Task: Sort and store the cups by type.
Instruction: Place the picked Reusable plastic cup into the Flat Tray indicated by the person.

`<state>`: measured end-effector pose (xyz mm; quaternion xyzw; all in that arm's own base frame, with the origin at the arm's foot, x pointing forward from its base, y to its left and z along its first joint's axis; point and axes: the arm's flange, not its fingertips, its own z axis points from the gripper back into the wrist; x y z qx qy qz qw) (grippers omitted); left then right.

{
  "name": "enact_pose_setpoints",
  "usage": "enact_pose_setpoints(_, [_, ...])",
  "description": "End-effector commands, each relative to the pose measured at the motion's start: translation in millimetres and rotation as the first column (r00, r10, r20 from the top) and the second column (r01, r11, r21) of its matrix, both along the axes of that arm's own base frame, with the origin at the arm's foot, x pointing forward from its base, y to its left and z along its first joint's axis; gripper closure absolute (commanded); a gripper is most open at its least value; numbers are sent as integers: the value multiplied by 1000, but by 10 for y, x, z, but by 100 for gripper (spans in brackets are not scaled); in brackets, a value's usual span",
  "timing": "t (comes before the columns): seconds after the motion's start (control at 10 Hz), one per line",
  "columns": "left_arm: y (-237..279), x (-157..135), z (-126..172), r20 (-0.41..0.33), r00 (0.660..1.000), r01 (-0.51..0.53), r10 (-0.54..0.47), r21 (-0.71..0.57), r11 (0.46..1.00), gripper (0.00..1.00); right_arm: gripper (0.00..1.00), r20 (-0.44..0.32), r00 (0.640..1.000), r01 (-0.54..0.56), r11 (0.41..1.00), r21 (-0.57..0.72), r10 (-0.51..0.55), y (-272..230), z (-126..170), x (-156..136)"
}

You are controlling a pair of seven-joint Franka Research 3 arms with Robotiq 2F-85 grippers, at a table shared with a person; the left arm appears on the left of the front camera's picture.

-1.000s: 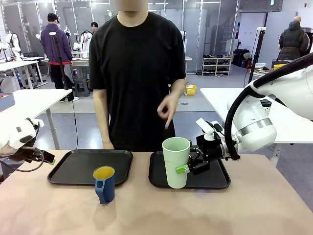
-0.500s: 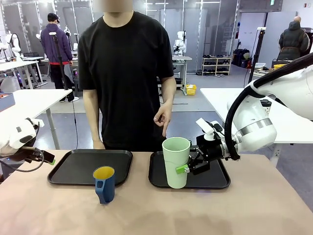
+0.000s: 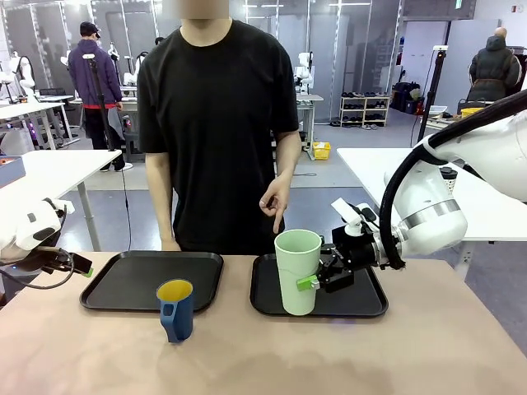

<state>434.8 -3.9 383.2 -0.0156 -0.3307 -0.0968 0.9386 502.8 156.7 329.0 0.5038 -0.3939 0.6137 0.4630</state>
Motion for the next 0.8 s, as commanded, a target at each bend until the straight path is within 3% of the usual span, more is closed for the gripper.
enact_pose_setpoints(0.0, [-8,0,5,0,1000,2,-2,1,1000,0,13,23,997,72,996,46,-73,-109,-29,152])
enact_pose_setpoints(0.7, [-8,0,5,0,1000,2,-2,1,1000,0,13,-39,943,332,929,166,-330,-858,84,703])
